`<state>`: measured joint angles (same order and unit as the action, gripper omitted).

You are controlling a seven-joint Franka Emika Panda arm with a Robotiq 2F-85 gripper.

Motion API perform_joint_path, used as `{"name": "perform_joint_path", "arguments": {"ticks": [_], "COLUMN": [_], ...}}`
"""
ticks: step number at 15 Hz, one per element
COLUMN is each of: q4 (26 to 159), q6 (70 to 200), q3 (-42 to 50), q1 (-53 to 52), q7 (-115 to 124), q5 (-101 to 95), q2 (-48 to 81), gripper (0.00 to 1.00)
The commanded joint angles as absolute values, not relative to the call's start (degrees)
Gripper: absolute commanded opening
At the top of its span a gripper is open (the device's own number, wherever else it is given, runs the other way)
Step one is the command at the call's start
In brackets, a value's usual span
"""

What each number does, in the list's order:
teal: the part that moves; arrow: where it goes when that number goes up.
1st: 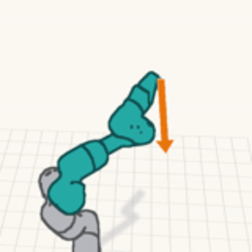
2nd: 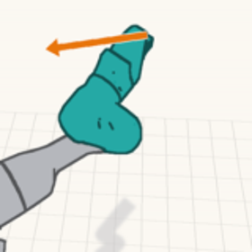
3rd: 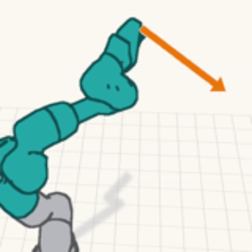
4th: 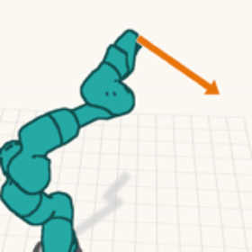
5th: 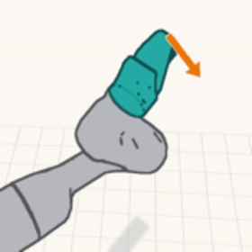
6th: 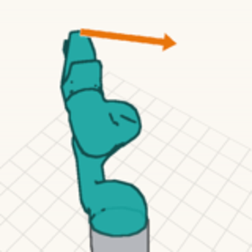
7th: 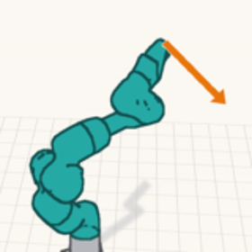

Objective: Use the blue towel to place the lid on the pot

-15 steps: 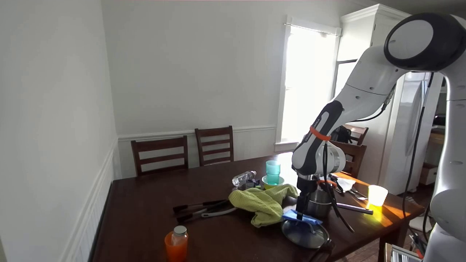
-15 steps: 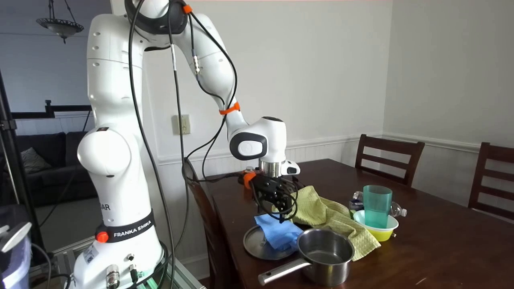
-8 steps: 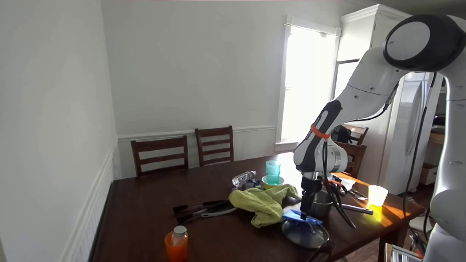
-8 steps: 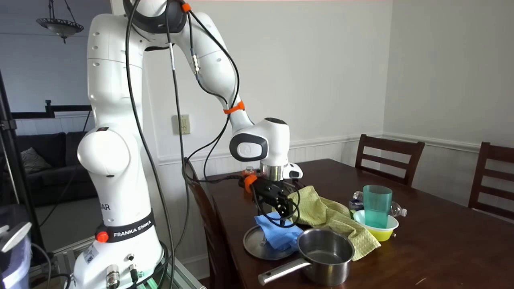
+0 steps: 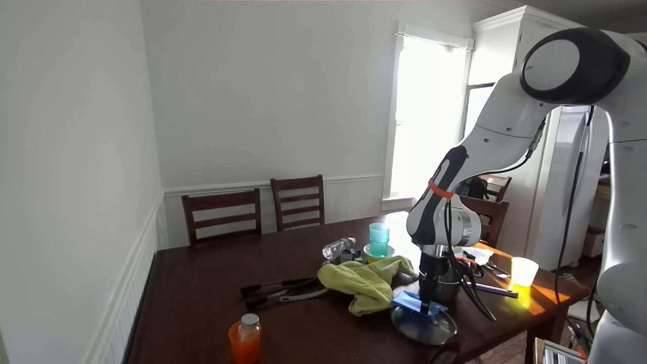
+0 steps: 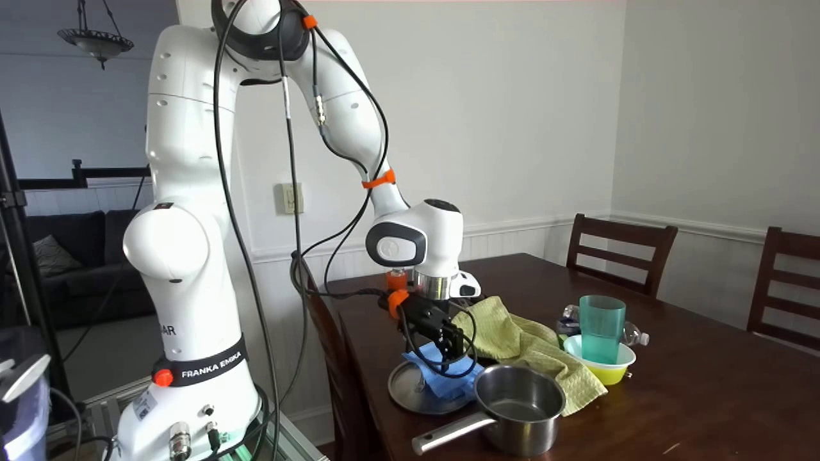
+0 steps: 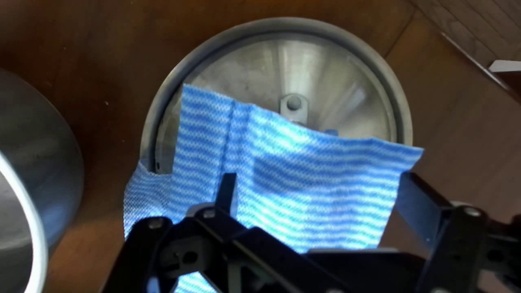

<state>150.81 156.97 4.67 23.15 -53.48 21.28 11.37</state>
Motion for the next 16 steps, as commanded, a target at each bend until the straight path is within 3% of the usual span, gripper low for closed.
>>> {"name": "perform_joint_path", "arguments": {"ticks": [1,16], "q4": [149.14,147.41], "q6": [155.47,151.67], "q3": [4.38,6.53], "q1": [24.21,23.48], "q7": [-56.31,-59.26], "q5": [23.51,24.99], "q2": [12.18,11.80], "gripper": [1.00,1.00]}}
